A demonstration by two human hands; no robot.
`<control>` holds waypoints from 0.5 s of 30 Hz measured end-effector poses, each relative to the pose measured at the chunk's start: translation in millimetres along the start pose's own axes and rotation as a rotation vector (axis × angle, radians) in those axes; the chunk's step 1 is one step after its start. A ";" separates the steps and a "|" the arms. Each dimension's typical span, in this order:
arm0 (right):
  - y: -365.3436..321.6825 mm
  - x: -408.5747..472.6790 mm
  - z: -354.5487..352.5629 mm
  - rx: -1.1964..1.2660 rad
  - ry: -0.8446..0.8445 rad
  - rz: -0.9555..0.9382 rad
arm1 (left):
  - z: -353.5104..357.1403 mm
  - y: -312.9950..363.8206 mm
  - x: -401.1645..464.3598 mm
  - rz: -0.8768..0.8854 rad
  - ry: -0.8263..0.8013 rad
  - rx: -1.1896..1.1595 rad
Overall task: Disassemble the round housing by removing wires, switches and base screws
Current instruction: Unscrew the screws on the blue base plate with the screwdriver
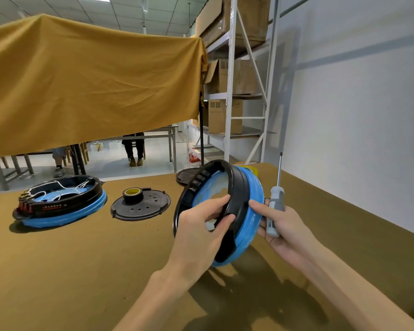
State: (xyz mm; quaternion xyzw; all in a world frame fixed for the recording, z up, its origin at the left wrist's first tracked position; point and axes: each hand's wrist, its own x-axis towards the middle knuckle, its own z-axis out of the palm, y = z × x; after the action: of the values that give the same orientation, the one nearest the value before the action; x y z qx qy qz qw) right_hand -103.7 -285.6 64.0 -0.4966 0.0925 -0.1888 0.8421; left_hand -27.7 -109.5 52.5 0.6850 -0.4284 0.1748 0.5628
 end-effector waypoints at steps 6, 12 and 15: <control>1.1 1.5 -3.3 -0.031 0.054 -0.013 | 9.7 -8.8 -4.2 -0.085 0.045 -0.108; 1.0 -2.5 -16.3 -0.019 0.085 -0.024 | 25.2 -9.9 -6.3 0.062 -0.016 0.052; -2.4 -4.2 -9.4 -0.041 0.121 -0.076 | 24.1 -8.5 0.0 0.083 -0.030 0.072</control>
State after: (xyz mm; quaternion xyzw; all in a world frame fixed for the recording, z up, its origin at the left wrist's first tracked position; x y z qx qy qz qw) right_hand -111.3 -292.4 61.4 -0.5045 0.1280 -0.2485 0.8169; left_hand -26.9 -131.7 39.8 0.6890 -0.4581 0.2029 0.5237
